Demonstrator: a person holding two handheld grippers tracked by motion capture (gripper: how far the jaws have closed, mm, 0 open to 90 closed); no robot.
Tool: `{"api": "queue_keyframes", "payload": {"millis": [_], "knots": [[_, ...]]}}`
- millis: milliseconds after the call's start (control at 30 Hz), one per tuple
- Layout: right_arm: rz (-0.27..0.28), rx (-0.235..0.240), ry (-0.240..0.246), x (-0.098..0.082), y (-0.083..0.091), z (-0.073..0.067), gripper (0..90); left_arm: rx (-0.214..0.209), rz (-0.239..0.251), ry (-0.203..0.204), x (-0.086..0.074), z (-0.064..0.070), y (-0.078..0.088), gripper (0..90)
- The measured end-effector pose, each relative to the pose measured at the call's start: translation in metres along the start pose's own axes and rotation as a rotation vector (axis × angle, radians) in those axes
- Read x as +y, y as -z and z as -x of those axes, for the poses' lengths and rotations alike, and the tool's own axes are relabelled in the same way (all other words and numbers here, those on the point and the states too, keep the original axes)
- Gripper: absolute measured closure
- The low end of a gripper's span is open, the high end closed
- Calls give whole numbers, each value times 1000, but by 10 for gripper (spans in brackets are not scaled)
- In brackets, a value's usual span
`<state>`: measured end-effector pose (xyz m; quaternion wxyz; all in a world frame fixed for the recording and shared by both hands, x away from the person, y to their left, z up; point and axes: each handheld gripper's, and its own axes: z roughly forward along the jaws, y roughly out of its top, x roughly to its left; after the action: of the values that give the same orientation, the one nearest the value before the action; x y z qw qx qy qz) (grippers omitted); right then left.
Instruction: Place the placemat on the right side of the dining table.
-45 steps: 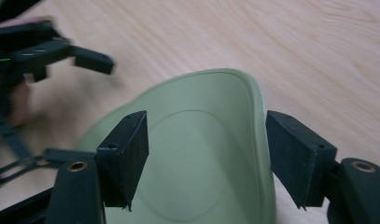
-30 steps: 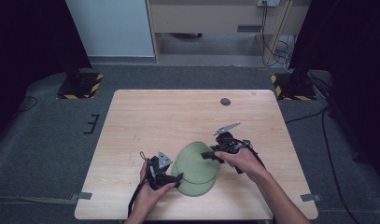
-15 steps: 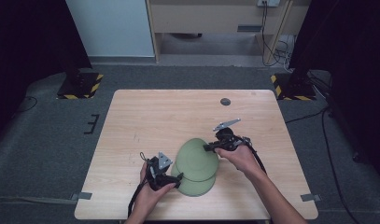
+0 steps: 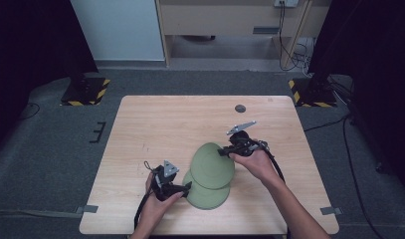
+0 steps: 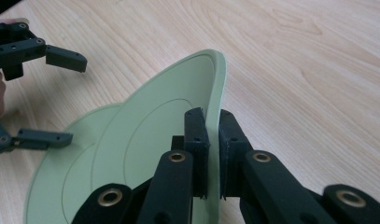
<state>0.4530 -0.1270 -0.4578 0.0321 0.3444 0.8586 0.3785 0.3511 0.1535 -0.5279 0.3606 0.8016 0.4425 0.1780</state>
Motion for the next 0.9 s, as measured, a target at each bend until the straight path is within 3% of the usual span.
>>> {"api": "queue_keyframes", "payload": {"millis": [567, 900], "knots": [[96, 29, -35, 4, 36, 2, 855, 101, 7, 43, -3, -34, 8, 35], [146, 16, -33, 13, 56, 0, 856, 151, -7, 88, -7, -51, 9, 35]]}}
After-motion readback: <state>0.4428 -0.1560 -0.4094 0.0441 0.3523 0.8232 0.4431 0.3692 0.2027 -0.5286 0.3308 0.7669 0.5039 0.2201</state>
